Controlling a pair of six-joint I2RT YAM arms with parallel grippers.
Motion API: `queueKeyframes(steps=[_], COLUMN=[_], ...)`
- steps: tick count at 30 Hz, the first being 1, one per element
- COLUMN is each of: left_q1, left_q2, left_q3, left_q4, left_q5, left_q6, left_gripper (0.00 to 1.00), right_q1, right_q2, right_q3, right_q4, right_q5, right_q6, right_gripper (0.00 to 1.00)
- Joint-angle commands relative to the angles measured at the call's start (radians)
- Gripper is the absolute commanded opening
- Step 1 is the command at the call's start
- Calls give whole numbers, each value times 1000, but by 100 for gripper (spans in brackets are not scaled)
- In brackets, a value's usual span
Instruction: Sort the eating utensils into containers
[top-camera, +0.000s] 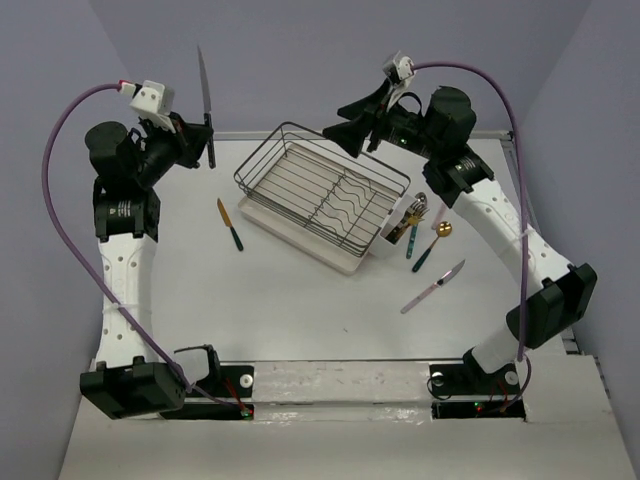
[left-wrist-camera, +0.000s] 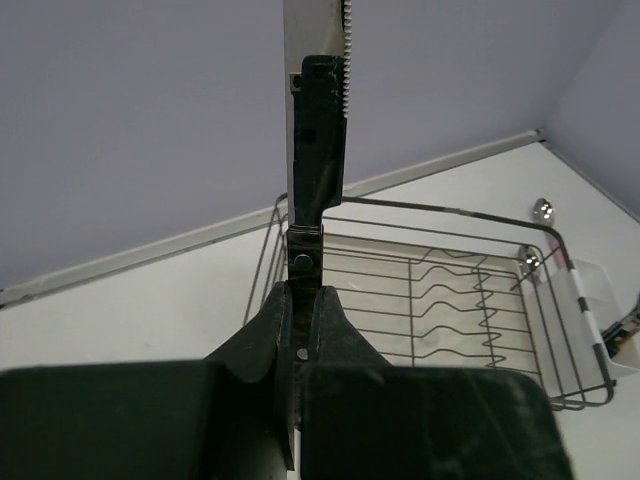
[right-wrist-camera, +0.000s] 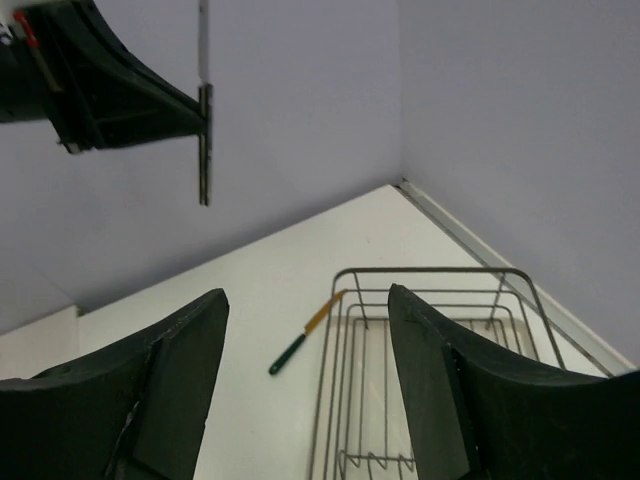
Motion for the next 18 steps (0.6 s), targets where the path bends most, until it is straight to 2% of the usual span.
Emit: queueKeyframes(steps=[1,7,10,18], left_q1=[-74,-155,-235,-297], left_q2=[-19,-27,-27,-8], left_q3=[-23,-33,-44,-52], left_q4=[87,86,86,86], left_q5=[80,14,-36,-109], left_q6=[-77,-60,-42,-19], left_gripper=[0,0,0,0], right_q1=[5,124,175,186], right_q2=[102,202,271,320], right_q3=[181,310,381,416], right_q4=[29,37,38,38], right_q5=[-162,-85,-57,12], right_q6=[225,247,280,340], right_gripper=[68,66,66,67])
